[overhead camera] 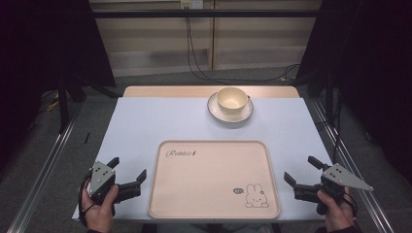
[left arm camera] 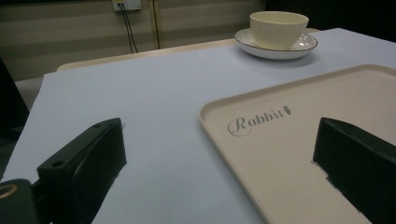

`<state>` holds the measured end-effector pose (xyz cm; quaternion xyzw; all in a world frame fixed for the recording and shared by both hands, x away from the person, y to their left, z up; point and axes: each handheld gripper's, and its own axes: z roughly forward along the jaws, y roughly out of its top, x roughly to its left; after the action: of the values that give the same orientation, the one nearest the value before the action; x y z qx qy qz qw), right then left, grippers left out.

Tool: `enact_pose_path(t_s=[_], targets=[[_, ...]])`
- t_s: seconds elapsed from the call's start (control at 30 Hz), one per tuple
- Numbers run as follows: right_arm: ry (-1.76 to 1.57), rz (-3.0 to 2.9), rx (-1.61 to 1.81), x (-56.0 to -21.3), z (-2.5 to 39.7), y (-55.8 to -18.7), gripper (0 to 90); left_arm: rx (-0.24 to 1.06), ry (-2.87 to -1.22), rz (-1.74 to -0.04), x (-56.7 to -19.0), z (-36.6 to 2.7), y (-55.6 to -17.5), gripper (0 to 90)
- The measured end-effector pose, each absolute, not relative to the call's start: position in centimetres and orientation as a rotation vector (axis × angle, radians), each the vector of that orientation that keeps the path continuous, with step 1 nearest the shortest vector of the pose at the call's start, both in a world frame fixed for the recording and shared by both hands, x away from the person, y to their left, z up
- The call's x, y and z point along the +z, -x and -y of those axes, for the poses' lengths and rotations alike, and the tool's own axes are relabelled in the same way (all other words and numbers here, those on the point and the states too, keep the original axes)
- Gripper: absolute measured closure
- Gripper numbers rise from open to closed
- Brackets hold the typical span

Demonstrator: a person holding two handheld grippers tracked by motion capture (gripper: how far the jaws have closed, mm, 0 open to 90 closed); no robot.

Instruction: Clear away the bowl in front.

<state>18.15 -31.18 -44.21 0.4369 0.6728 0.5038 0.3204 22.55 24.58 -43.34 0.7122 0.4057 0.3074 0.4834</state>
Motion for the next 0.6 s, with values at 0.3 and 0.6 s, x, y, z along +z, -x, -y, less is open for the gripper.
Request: enact_pose_path(t_s=[0.3,0.6], targets=[[-1.139,-1.772,1.309,-44.3,31.1,-18.2,1.1,0.718,-1.735,-0.937,-43.3,-23.8,-22.3,2.2],[-1.118,-1.790,1.319,-44.2,30.9,-18.3,1.0,0.648,-1.745,-0.955,-43.6,-23.0,-22.7,2.3]])
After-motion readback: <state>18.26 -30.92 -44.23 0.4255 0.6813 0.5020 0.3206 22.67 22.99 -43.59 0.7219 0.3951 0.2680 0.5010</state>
